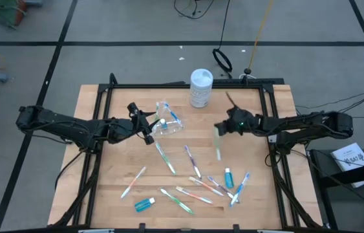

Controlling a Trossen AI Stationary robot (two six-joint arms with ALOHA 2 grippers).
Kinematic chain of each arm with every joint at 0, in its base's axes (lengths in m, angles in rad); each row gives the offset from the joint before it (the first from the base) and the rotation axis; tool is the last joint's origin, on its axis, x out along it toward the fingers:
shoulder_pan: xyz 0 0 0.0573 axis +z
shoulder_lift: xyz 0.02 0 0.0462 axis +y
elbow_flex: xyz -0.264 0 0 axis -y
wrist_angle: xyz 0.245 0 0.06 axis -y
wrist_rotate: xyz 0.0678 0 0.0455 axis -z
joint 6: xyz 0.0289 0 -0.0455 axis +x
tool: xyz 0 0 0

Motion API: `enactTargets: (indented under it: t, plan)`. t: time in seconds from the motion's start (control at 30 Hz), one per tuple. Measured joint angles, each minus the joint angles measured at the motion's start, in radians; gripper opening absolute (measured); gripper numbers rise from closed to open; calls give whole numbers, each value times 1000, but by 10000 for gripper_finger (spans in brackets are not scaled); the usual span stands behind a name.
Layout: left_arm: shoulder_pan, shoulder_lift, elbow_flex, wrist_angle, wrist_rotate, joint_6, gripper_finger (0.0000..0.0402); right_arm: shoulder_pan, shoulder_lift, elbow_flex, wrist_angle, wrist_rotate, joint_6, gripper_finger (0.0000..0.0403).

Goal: Pick & Place toothbrushing station
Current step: Put the green toothbrush into the transparent organizer

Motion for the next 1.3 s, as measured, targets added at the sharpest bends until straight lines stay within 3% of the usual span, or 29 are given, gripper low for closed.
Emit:
enactTargets:
  t: [0.13, 0.27, 0.37, 0.47, 0.67, 0.77, 0.87, 1.3]
  plan:
    - [0, 0, 0, 0, 0, 0, 161, 0, 0, 0, 261, 128, -120, 18]
    - [0, 0, 0, 0, 0, 0, 161, 13, 21, 1, 560, 244, -339, 17]
    - [0, 0, 0, 1, 0, 0, 161, 52, 79, 6, 782, 251, -519, 17]
    - [0, 0, 0, 1, 0, 5, 161, 90, 183, 44, 897, 249, -605, 17]
    - [0, 0, 0, 2, 0, -3, 161, 107, 403, 254, 902, 247, -729, 17]
    - [0, 0, 0, 2, 0, -31, 161, 105, 468, 362, 903, 247, -887, 17]
    - [0, 0, 0, 2, 2, -39, 161, 105, 496, 432, 875, 247, -936, 17]
    - [0, 0, 0, -6, 6, -81, 161, 98, 502, 461, 542, 293, -879, 17]
